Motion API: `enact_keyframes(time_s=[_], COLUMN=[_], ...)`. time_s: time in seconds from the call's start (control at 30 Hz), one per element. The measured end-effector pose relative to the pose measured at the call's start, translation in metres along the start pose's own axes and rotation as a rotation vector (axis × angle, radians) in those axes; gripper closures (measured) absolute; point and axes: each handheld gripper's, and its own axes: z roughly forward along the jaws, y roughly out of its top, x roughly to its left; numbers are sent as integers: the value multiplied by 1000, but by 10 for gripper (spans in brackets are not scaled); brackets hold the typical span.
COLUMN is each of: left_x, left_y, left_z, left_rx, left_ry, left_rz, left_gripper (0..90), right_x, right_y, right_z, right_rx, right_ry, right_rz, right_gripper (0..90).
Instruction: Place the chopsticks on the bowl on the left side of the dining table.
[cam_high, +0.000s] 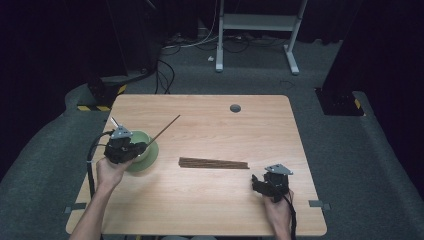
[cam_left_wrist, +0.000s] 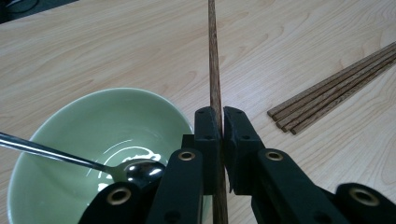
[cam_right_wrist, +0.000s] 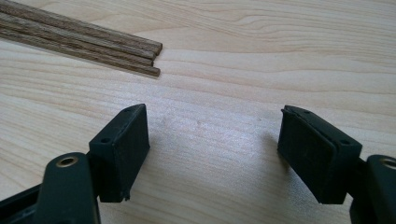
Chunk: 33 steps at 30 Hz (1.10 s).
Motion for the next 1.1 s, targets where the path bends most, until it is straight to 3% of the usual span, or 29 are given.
enact_keyframes(time_s=[0.27,0.5,1.1], left_x=[7,17,40], left_y=[-8,-19,-39], left_z=[-3,-4,-10], left_rx=[15,14,30], left_ry=[29,39,89], left_rz=[5,-29,-59], left_gripper=[842,841,842], right_x=[0,0,0], right_y=[0,0,0], right_z=[0,0,0], right_rx=[0,0,0], right_ry=[0,0,-1], right_rz=[0,0,1], right_gripper=[243,243,244])
